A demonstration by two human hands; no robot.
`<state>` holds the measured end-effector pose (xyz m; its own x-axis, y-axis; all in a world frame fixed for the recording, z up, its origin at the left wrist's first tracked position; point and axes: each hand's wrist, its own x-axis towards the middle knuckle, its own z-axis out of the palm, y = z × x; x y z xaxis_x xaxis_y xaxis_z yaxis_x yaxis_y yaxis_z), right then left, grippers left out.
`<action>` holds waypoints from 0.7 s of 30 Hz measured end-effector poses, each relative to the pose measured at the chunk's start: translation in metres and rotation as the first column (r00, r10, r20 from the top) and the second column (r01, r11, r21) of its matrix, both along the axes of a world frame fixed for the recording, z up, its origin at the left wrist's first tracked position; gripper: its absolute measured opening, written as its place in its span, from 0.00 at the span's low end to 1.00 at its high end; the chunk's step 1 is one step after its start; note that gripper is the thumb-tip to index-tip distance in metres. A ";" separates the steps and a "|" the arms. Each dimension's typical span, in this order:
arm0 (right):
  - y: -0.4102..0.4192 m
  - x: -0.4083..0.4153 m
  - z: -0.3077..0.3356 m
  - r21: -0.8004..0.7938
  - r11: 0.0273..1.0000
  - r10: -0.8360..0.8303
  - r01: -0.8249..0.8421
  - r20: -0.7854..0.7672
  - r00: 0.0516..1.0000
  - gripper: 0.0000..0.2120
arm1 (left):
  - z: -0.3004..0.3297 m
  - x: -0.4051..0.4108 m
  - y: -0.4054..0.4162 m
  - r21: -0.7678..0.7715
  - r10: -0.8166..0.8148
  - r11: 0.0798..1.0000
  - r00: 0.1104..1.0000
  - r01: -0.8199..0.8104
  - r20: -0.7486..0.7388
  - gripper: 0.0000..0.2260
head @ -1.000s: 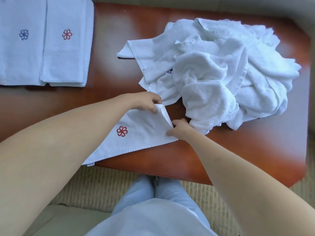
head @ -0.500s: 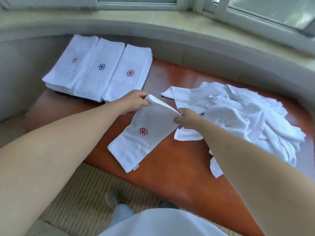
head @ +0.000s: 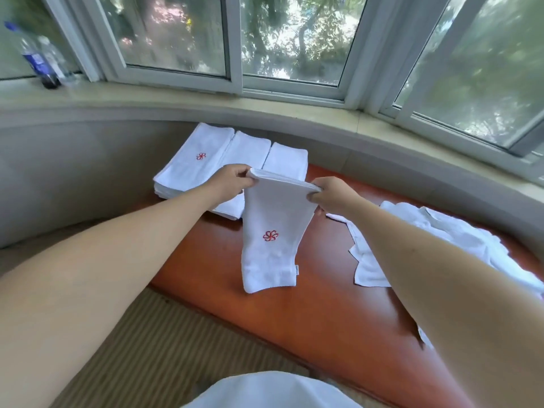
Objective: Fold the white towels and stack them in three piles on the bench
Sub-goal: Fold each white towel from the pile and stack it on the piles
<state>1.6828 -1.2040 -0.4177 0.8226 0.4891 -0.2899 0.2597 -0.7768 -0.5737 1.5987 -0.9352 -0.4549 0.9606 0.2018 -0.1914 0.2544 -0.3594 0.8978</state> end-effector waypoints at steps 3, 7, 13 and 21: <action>0.026 -0.014 0.015 0.002 1.000 -0.022 0.022 0.041 0.999 0.05 | 0.011 -0.011 0.030 0.032 -0.021 0.999 0.999 0.020 0.038 0.09; 0.050 -0.027 0.029 -0.011 0.998 -0.054 0.055 0.079 0.995 0.05 | 0.024 -0.020 0.055 0.080 -0.034 0.996 0.998 0.029 0.061 0.07; 0.069 -0.027 0.043 0.019 0.996 -0.089 0.087 0.141 0.986 0.03 | 0.045 -0.012 0.078 0.124 -0.073 0.990 0.996 0.067 0.044 0.07; 0.109 0.013 0.055 0.101 0.994 -0.053 0.043 0.098 0.994 0.02 | 0.070 0.017 0.121 0.129 -0.073 0.989 0.997 0.069 0.025 0.06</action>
<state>1.6963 -1.0949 -0.3631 0.8684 0.4704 -0.1569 0.2837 -0.7309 -0.6207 1.6160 -0.8141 -0.3845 0.9782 0.1538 -0.1395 0.1980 -0.4882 0.8500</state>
